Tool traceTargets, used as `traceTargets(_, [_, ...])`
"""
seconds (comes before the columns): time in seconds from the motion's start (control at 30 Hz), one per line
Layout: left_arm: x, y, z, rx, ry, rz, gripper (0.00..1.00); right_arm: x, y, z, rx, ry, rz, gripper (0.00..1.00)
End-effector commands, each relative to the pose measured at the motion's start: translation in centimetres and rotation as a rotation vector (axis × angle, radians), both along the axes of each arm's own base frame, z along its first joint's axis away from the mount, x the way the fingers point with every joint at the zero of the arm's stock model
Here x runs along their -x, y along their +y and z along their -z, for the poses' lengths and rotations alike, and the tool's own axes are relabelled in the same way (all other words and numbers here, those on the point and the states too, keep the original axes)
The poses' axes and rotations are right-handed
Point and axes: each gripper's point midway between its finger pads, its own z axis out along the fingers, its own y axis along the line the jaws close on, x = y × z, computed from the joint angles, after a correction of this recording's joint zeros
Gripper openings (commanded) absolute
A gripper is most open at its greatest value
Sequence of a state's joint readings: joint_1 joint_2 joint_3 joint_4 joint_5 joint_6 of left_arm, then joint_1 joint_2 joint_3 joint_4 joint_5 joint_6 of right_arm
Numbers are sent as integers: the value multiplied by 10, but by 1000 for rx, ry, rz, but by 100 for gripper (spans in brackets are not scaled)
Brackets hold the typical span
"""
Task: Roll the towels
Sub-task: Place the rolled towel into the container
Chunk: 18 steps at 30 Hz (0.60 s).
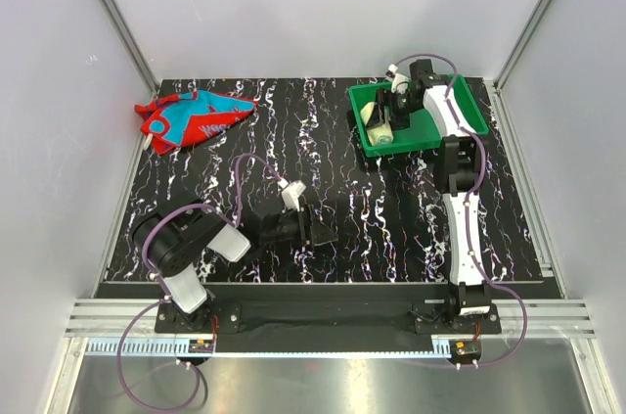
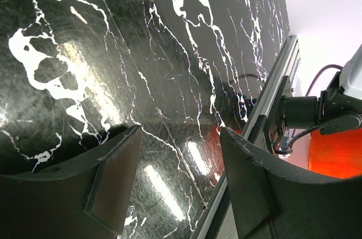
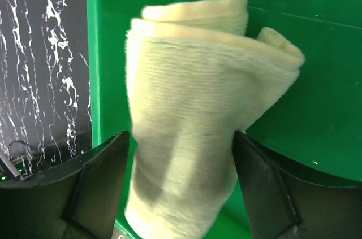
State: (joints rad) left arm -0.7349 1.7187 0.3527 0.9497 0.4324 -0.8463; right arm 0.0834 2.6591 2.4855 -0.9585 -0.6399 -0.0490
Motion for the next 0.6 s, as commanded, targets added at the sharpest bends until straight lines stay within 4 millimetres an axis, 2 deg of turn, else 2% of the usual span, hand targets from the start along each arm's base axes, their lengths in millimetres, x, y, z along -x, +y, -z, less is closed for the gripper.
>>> traceTargets(0.0, [16, 29, 56, -217, 98, -30, 64, -5, -22, -5, 96, -24, 53, 81])
traceTargets(0.1, [15, 28, 56, -220, 95, -30, 65, -7, -24, -19, 102, -48, 66, 82])
traceTargets(0.37, [15, 27, 58, -227, 97, -30, 64, -6, -32, -38, 134, -59, 159, 83])
traceTargets(0.4, [15, 27, 58, -230, 98, -29, 64, -6, -33, -52, 129, -85, 173, 83])
traceTargets(0.43, [15, 26, 58, -230, 98, -27, 64, 0, -33, -46, 126, -59, 183, 82])
traceTargets(0.57, [15, 25, 60, -237, 101, -26, 64, 2, -26, -65, 73, -92, 221, 87])
